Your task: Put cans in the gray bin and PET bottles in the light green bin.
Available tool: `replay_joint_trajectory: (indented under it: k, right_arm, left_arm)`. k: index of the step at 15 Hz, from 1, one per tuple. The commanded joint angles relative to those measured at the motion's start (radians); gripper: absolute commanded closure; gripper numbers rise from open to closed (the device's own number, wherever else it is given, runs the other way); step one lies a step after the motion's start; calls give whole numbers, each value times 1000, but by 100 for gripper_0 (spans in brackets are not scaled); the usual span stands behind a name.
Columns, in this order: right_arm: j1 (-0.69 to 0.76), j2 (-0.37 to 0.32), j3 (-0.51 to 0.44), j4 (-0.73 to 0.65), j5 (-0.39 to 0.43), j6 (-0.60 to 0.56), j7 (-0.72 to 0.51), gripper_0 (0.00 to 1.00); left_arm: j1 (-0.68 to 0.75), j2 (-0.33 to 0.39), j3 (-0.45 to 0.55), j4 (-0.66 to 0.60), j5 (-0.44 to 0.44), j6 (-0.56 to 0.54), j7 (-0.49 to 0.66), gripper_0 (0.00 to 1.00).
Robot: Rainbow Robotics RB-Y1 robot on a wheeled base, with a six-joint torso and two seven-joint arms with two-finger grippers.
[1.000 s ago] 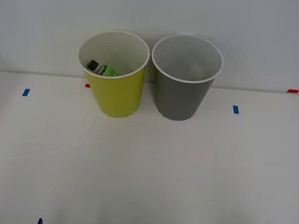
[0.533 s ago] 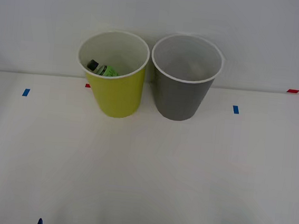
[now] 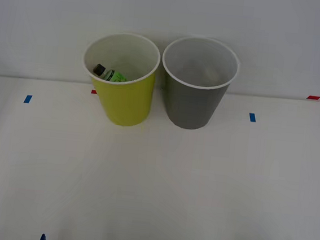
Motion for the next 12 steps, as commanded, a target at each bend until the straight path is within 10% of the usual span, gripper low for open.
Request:
replay_joint_trajectory:
  k: [1,12]
  right_arm:
    - [0,0,0,0,0,0,0,0]
    - [0,0,0,0,0,0,0,0]
  left_arm:
    - [0,0,0,0,0,0,0,0]
    - [0,0,0,0,0,0,0,0]
